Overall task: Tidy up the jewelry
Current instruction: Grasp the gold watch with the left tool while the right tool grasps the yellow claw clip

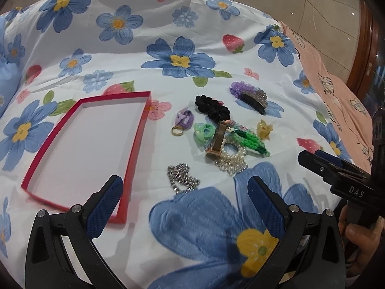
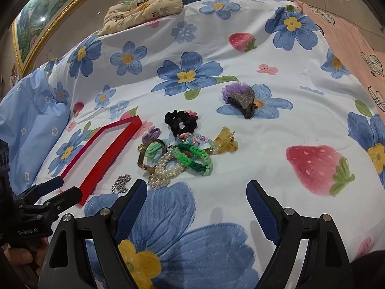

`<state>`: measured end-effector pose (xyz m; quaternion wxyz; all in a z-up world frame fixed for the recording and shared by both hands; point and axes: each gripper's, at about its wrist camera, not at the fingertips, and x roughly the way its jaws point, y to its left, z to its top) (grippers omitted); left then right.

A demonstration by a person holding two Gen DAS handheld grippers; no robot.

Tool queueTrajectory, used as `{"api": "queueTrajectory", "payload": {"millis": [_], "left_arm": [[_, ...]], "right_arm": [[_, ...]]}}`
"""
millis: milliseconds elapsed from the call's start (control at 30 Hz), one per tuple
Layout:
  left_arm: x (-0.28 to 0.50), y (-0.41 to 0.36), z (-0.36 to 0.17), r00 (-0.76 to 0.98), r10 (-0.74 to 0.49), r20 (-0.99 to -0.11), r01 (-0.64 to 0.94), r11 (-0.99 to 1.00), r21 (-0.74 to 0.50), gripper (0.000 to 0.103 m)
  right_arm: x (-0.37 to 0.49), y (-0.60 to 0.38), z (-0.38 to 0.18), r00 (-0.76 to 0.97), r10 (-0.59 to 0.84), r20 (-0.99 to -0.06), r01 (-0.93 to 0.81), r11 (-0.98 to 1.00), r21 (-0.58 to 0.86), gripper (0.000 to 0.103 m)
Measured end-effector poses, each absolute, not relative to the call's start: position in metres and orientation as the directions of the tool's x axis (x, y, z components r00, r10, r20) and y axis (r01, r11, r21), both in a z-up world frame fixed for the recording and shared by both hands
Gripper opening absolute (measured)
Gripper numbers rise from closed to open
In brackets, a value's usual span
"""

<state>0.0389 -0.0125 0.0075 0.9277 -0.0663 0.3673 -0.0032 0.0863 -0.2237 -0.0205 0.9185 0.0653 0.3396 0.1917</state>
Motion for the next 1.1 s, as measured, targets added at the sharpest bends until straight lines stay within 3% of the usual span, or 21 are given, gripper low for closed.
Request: {"api": "queueTrajectory", "payload": {"millis": [200,333,500,633,800,967,1100], "left_arm": [[0.061,-0.02,0.014,0.726,-0.075,-0.683,-0.014,0.992,-0.124,0.103],[0.081,-0.026,0.013,0.717,-0.083,-0.693,0.006,0.994,-0.112,0.098],[0.107,-0.034,0.0,0.68,-0.104,-0.726,0.029,0.993,-0.115,0.083],[0.126,-0.038,-0.01,0.653,-0.119,-0.748,0.036,0.991,-0.126,0.077],[0.144,-0.038,-0.02,0.623,-0.144,-0.769,0.046,0.988,-0.147,0.065],[0.155,-0.024,-0.028,0.607,-0.13,-0.784,0.013,0.988,-0.153,0.054],[0.158,-0.005,-0.034,0.589,-0.113,-0.8,-0.029,0.987,-0.161,0.045]], "right_arm": [[0.105,-0.226,-0.02,0.681,0.406,-0.61,-0.302,0.914,0.271,0.086],[0.119,-0.228,-0.017,0.68,0.404,-0.611,-0.301,0.915,0.27,0.083],[0.141,-0.228,-0.022,0.665,0.399,-0.631,-0.289,0.917,0.276,0.07],[0.163,-0.229,-0.032,0.641,0.391,-0.66,-0.266,0.92,0.287,0.061],[0.184,-0.228,-0.039,0.63,0.379,-0.678,-0.247,0.925,0.288,0.057],[0.203,-0.225,-0.047,0.616,0.363,-0.699,-0.228,0.932,0.284,0.045],[0.215,-0.224,-0.055,0.6,0.36,-0.715,-0.217,0.933,0.288,0.018]]}}
